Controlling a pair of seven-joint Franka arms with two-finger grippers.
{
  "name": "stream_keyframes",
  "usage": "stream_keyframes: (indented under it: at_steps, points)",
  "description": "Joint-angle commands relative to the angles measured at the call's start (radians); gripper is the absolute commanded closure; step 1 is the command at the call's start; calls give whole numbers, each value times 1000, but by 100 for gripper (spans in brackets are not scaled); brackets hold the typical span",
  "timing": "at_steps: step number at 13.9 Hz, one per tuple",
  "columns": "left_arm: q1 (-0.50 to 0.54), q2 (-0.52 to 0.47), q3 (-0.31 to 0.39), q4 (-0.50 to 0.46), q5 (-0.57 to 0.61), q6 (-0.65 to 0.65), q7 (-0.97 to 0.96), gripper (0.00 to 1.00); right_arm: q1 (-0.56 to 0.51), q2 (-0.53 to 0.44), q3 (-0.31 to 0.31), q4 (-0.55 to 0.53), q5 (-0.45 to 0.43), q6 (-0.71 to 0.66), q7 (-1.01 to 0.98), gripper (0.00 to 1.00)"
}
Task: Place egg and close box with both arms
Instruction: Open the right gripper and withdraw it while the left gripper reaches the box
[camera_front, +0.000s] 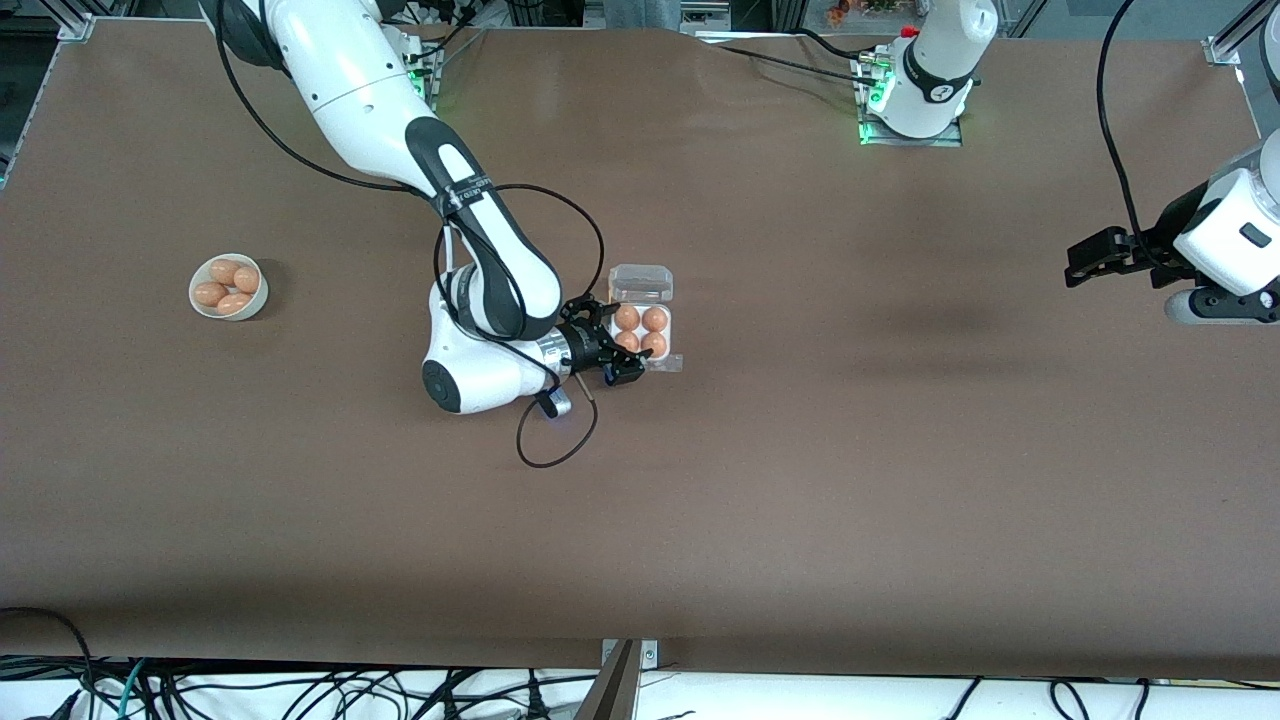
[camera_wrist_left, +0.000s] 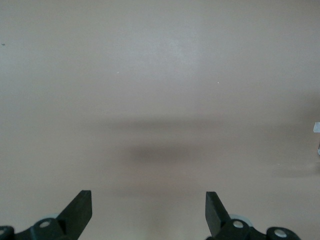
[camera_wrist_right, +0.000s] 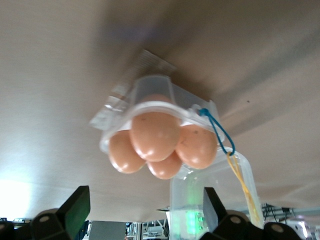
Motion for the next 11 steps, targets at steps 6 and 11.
stream_keyframes:
  at_steps: [6,11]
  points:
    - [-62,41,-9,29,-178,-28,-165,14,-213,-305,30,-221,-553,13,-479,0]
    - [-262,84,-7,31,-178,-28,-392,62,-335,-567,32,-365,-948,2,-652,0]
